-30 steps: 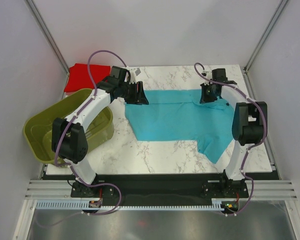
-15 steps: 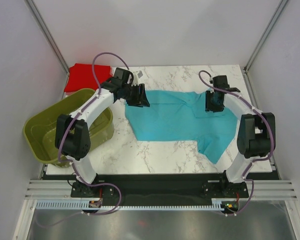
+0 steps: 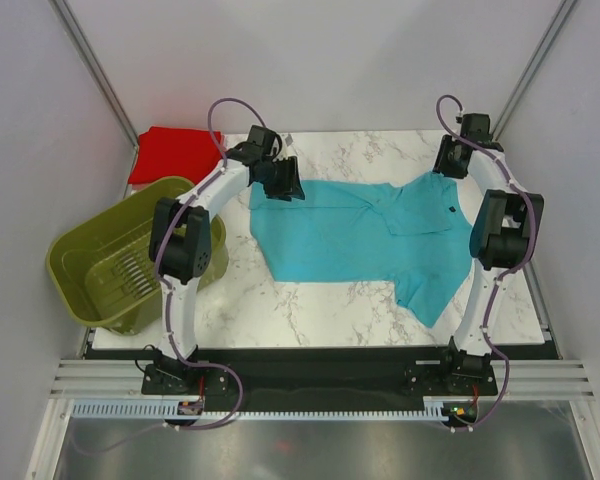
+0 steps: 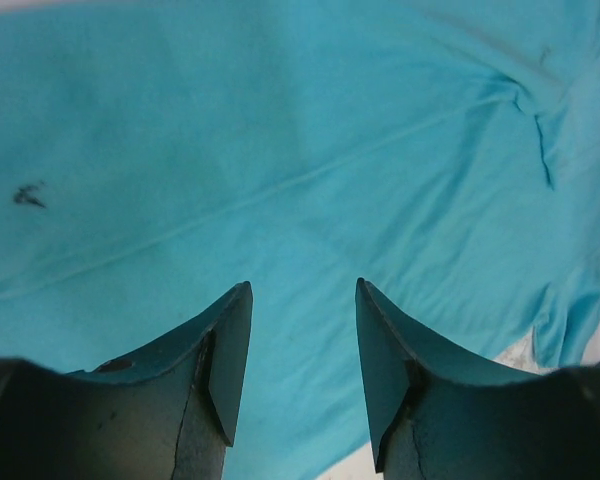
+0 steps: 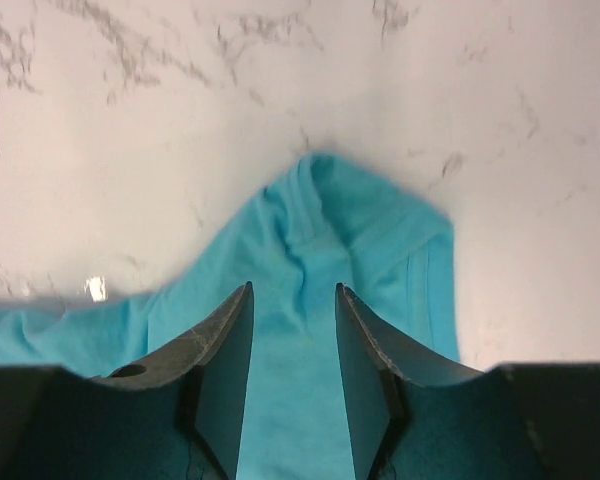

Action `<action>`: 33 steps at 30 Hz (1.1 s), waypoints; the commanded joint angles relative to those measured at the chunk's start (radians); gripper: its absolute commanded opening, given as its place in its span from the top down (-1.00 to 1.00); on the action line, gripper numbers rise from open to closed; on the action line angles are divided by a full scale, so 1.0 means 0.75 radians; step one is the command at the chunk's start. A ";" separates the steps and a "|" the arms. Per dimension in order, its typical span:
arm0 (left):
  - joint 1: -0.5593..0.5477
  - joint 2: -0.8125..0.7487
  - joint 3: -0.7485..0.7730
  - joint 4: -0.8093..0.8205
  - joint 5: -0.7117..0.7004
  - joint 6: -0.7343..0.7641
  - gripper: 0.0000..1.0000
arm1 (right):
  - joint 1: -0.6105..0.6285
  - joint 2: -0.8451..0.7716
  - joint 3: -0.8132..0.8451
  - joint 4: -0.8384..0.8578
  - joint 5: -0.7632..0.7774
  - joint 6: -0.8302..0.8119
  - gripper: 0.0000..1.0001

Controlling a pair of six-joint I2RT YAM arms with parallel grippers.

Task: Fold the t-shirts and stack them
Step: Fold the tshirt

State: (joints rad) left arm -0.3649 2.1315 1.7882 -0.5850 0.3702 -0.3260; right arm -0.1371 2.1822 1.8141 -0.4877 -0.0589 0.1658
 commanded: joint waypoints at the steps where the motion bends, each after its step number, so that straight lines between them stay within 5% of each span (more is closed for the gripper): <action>1: 0.024 0.121 0.144 0.017 -0.080 -0.044 -0.07 | -0.044 0.117 0.168 0.016 -0.117 0.022 0.09; 12: 0.059 0.338 0.283 0.019 -0.181 -0.060 -0.06 | -0.069 0.381 0.398 0.043 -0.208 0.014 0.20; 17: 0.069 0.357 0.264 0.017 -0.234 -0.075 -0.06 | -0.105 0.381 0.345 0.094 0.007 0.106 1.00; 25: 0.079 0.410 0.307 0.017 -0.259 -0.107 -0.08 | -0.151 0.302 0.163 0.292 0.191 0.245 1.00; 30: 0.082 0.420 0.365 0.017 -0.209 -0.105 -0.08 | -0.151 0.295 0.164 0.343 0.099 0.256 0.99; 33: 0.082 0.371 0.381 0.017 -0.148 -0.093 -0.09 | -0.151 0.257 0.173 0.329 0.083 0.260 0.75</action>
State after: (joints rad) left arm -0.3141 2.4157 2.0361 -0.5690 0.2295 -0.3851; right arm -0.2405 2.4283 1.9450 -0.2543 -0.0036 0.3492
